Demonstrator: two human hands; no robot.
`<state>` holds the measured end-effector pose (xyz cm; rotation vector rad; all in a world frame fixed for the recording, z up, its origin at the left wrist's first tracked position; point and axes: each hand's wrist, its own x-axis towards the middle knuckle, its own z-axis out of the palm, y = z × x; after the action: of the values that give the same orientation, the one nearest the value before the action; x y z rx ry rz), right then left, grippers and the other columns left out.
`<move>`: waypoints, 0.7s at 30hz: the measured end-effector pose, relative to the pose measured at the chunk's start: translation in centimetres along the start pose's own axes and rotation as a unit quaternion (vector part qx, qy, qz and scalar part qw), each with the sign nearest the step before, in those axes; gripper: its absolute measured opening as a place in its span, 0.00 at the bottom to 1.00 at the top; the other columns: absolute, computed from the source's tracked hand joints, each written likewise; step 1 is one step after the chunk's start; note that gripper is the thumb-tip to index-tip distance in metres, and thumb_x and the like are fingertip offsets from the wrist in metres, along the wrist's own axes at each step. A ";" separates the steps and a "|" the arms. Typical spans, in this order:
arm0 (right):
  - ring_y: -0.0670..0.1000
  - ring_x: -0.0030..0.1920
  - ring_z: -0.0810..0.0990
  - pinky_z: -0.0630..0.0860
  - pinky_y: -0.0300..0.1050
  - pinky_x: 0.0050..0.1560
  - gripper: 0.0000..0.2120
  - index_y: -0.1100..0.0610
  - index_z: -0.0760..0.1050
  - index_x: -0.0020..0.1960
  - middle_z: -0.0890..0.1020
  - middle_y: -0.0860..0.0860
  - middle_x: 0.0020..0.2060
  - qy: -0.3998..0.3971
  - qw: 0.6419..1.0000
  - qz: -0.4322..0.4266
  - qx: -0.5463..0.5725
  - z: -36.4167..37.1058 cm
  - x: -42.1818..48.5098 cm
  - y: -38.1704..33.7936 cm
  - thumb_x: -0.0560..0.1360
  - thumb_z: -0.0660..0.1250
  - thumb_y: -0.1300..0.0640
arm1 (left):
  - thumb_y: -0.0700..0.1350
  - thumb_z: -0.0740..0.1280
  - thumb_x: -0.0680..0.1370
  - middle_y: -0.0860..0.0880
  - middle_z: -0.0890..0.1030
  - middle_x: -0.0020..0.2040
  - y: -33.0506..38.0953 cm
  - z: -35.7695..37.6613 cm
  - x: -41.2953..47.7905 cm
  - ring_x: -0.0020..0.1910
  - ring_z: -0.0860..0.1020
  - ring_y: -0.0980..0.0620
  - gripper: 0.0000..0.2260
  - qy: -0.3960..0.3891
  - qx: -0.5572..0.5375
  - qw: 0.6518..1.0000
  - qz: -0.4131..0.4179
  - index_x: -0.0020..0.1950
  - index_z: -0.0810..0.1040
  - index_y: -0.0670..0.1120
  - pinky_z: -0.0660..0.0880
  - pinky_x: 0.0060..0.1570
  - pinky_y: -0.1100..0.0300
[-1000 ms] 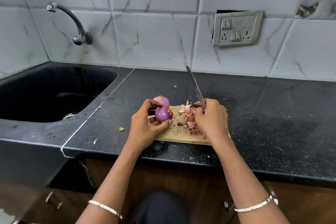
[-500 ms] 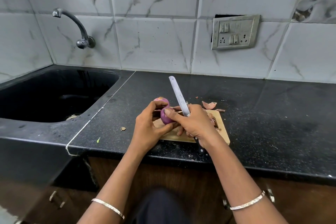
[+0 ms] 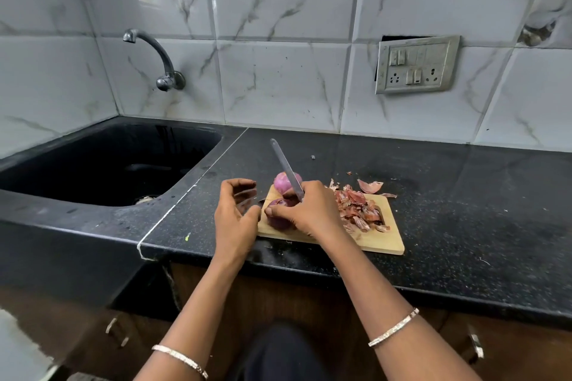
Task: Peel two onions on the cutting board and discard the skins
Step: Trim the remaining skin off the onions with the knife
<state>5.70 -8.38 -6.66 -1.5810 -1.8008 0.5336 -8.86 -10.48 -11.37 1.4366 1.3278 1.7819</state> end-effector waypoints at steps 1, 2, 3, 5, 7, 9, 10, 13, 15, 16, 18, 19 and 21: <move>0.49 0.40 0.79 0.66 0.38 0.31 0.23 0.54 0.81 0.48 0.81 0.48 0.39 0.000 1.000 0.001 -0.001 0.0 -0.1 -0.2 0.64 0.81 0.39 | 0.36 0.64 0.68 0.49 0.80 0.57 -0.1 -0.2 0.1 0.59 0.80 0.54 0.20 -0.006 0.008 1.000 -0.005 0.60 0.74 0.45 0.77 0.64 0.50; 0.49 0.41 0.80 0.67 0.39 0.32 0.23 0.54 0.81 0.50 0.82 0.48 0.40 0.000 1.000 0.003 0.000 0.0 -0.1 -0.2 0.65 0.81 0.39 | 0.37 0.64 0.68 0.49 0.80 0.58 -0.1 -0.4 0.2 0.59 0.80 0.54 0.20 -0.015 0.011 1.000 -0.009 0.60 0.74 0.46 0.77 0.63 0.49; 0.49 0.42 0.81 0.70 0.41 0.34 0.25 0.55 0.82 0.51 0.83 0.49 0.41 -0.003 1.000 0.005 0.003 0.0 0.0 -0.1 0.65 0.80 0.38 | 0.39 0.65 0.67 0.49 0.80 0.58 -0.1 -0.5 0.2 0.60 0.79 0.54 0.21 -0.027 0.012 0.999 -0.014 0.60 0.74 0.46 0.78 0.63 0.50; 0.49 0.43 0.82 0.74 0.43 0.37 0.26 0.55 0.82 0.51 0.84 0.50 0.42 -0.015 1.000 0.010 0.018 -0.4 -0.2 0.1 0.65 0.80 0.36 | 0.46 0.67 0.65 0.50 0.80 0.59 0.1 -0.6 0.1 0.61 0.78 0.57 0.24 -0.061 0.015 0.998 -0.020 0.60 0.75 0.47 0.77 0.62 0.55; 0.51 0.41 0.84 0.76 0.45 0.38 0.24 0.56 0.82 0.48 0.85 0.51 0.40 -0.019 0.998 0.021 0.059 -1.3 -0.5 0.6 0.67 0.78 0.37 | 0.49 0.69 0.63 0.53 0.80 0.60 0.0 -0.5 0.0 0.61 0.77 0.61 0.26 -0.098 0.029 0.995 -0.017 0.61 0.75 0.49 0.73 0.60 0.62; 0.54 0.40 0.85 0.79 0.48 0.38 0.18 0.57 0.82 0.48 0.86 0.54 0.39 0.010 0.995 0.034 0.090 -2.8 -0.8 1.3 0.74 0.74 0.42 | 0.46 0.70 0.64 0.56 0.80 0.59 -0.1 -0.4 0.0 0.60 0.76 0.65 0.26 -0.124 0.054 0.991 -0.014 0.62 0.74 0.51 0.70 0.58 0.66; 0.55 0.41 0.85 0.79 0.49 0.38 0.14 0.58 0.82 0.50 0.85 0.54 0.40 0.030 0.995 0.041 0.083 -3.6 -0.8 1.7 0.78 0.71 0.46 | 0.46 0.71 0.64 0.58 0.79 0.59 -0.2 -0.3 0.1 0.59 0.76 0.66 0.26 -0.134 0.073 0.988 -0.010 0.63 0.74 0.52 0.69 0.56 0.69; 0.52 0.38 0.83 0.79 0.47 0.33 0.08 0.58 0.81 0.55 0.84 0.54 0.44 0.078 0.995 0.059 0.032 -6.2 -0.8 3.9 0.81 0.64 0.60 | 0.49 0.73 0.65 0.56 0.78 0.60 -0.4 0.0 0.2 0.59 0.75 0.66 0.27 -0.157 0.144 0.977 0.021 0.64 0.73 0.51 0.65 0.54 0.79; 0.49 0.34 0.80 0.71 0.40 0.29 0.08 0.59 0.82 0.54 0.83 0.53 0.43 0.106 0.992 0.071 -0.026 -7.8 -1.0 5.6 0.81 0.64 0.63 | 0.54 0.73 0.67 0.54 0.77 0.60 -0.6 0.3 0.1 0.59 0.75 0.59 0.28 -0.161 0.195 0.966 0.054 0.65 0.73 0.50 0.68 0.59 0.72; 0.51 0.35 0.79 0.69 0.41 0.31 0.08 0.59 0.82 0.53 0.83 0.54 0.43 0.123 0.988 0.081 -0.055 -8.7 -1.1 6.5 0.81 0.64 0.63 | 0.57 0.72 0.68 0.53 0.77 0.60 -0.7 0.5 0.0 0.59 0.75 0.56 0.28 -0.159 0.218 0.960 0.071 0.65 0.72 0.49 0.71 0.61 0.64; 0.58 0.45 0.81 0.68 0.45 0.39 0.08 0.61 0.82 0.53 0.84 0.58 0.46 0.146 0.977 0.109 -0.110 -10.2 -1.2 8.3 0.81 0.64 0.62 | 0.61 0.70 0.69 0.51 0.76 0.59 -0.5 0.8 -0.4 0.58 0.76 0.51 0.28 -0.144 0.261 0.949 0.100 0.64 0.72 0.48 0.73 0.61 0.51; 0.61 0.49 0.80 0.68 0.47 0.42 0.08 0.61 0.82 0.54 0.84 0.60 0.48 0.148 0.972 0.128 -0.133 -10.8 -1.3 9.1 0.81 0.65 0.61 | 0.63 0.68 0.70 0.51 0.76 0.59 -0.4 1.0 -0.5 0.57 0.76 0.49 0.28 -0.136 0.278 0.944 0.113 0.63 0.72 0.48 0.74 0.59 0.48; 0.64 0.53 0.80 0.68 0.48 0.45 0.08 0.61 0.81 0.57 0.82 0.61 0.51 0.135 0.961 0.171 -0.168 -11.9 -1.3 10.5 0.81 0.66 0.58 | 0.64 0.67 0.71 0.50 0.76 0.58 0.0 1.2 -1.0 0.56 0.75 0.48 0.28 -0.121 0.306 0.934 0.142 0.63 0.73 0.48 0.74 0.57 0.45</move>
<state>21.59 -9.25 -6.01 -2.1050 -1.4720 0.1514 -7.47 -10.83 -11.83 2.1981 1.6895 1.3282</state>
